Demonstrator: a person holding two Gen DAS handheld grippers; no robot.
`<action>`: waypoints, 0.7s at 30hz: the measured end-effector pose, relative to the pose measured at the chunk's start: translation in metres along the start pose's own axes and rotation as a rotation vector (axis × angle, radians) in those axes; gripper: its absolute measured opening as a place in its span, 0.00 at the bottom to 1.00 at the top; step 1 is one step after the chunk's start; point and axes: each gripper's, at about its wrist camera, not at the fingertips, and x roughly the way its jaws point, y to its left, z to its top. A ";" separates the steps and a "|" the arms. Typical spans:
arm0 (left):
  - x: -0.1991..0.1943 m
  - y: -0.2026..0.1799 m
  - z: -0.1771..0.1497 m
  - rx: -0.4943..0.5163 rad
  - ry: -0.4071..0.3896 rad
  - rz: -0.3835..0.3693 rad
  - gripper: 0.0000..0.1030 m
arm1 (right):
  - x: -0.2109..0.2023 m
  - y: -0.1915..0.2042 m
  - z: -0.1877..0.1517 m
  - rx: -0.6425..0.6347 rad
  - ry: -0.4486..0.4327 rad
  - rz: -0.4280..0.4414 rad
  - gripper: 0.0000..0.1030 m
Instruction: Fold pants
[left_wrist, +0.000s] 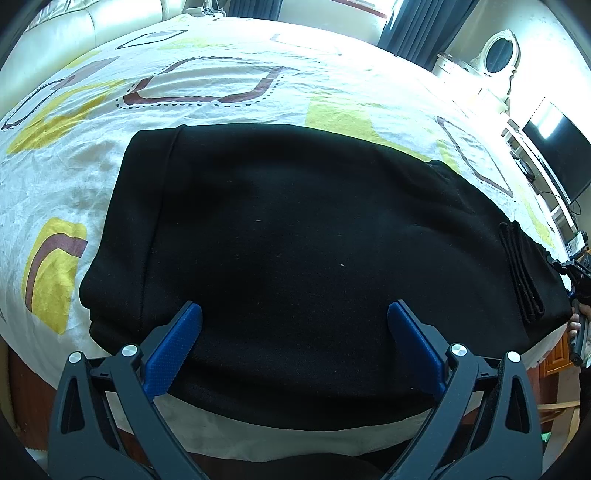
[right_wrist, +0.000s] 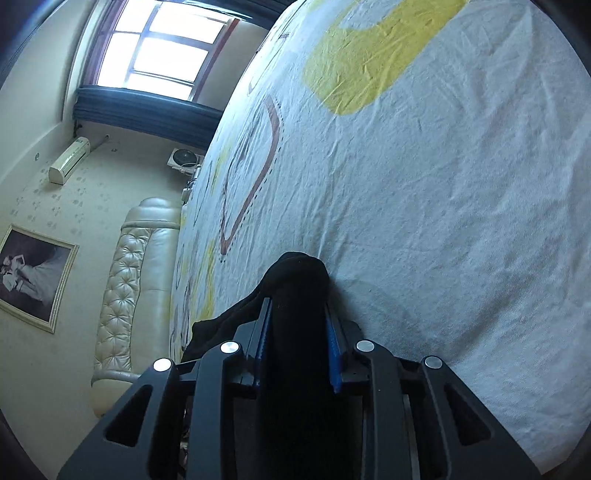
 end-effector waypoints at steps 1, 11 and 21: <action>0.000 0.000 0.000 -0.001 0.001 0.000 0.97 | 0.000 0.001 0.000 0.003 0.000 -0.004 0.25; -0.001 0.000 -0.001 0.000 0.000 -0.005 0.97 | -0.022 0.007 -0.035 0.001 0.071 0.028 0.56; -0.001 0.000 -0.002 0.015 -0.007 0.000 0.97 | -0.031 -0.015 -0.065 0.036 0.079 0.027 0.27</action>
